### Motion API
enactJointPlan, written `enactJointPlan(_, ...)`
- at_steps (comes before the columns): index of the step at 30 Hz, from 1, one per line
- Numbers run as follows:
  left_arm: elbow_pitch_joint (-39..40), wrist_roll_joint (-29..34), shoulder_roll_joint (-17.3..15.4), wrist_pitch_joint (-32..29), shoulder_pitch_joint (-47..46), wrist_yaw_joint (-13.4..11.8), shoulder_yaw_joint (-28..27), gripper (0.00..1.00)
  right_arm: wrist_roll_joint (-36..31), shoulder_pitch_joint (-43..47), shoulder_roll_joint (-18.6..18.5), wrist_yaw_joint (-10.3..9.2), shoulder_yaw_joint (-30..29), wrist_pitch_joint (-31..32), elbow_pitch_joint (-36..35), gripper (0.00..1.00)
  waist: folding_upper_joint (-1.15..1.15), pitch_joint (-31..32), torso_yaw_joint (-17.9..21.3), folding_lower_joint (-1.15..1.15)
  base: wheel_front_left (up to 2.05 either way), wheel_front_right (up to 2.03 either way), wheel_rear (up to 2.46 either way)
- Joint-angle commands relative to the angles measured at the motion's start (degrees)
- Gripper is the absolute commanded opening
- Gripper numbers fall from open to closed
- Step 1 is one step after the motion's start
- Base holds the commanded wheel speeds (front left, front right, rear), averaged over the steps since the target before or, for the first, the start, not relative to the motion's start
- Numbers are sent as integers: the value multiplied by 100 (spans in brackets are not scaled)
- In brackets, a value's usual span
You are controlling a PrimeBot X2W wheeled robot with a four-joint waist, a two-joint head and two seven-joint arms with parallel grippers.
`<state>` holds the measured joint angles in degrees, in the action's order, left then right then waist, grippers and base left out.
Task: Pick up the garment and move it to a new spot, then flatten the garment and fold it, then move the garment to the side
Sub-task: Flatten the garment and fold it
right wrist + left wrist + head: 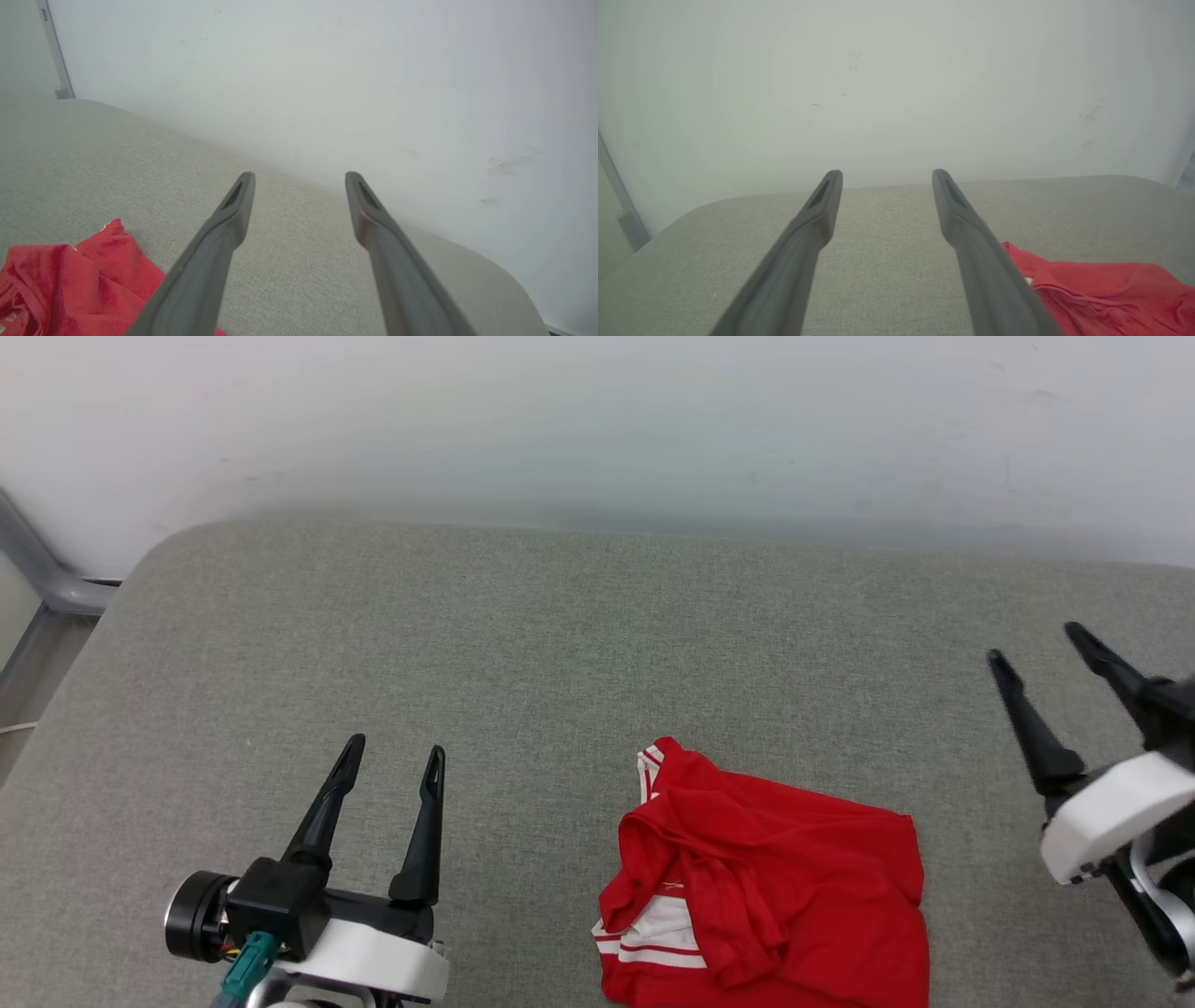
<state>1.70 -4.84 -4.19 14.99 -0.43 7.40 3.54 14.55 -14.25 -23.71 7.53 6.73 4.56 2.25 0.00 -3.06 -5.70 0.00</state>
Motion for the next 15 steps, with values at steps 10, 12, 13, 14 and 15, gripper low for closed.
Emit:
enactJointPlan(10,-24,-165,61,26,217,9,166,100,-498,1348,849,-8,-1371,-1511,-131,100,0,50,-1,0,0,0,0)
enactJointPlan(12,-44,-195,64,26,256,10,178,100,-548,1535,1119,-8,-1508,-1674,-181,100,0,68,-10,0,0,0,0)
enactJointPlan(13,-52,-201,66,26,268,10,178,100,-623,1618,1196,-7,-1537,-1735,-220,100,0,77,-14,0,0,0,0)
enactJointPlan(14,-65,-225,69,26,281,10,175,100,-664,1682,1313,-9,-1575,-1770,-235,100,0,85,-15,0,0,0,0)
enactJointPlan(15,-75,-239,71,26,290,10,178,100,-701,1736,1408,-8,-1586,-1799,-241,100,0,90,-16,0,0,0,0)
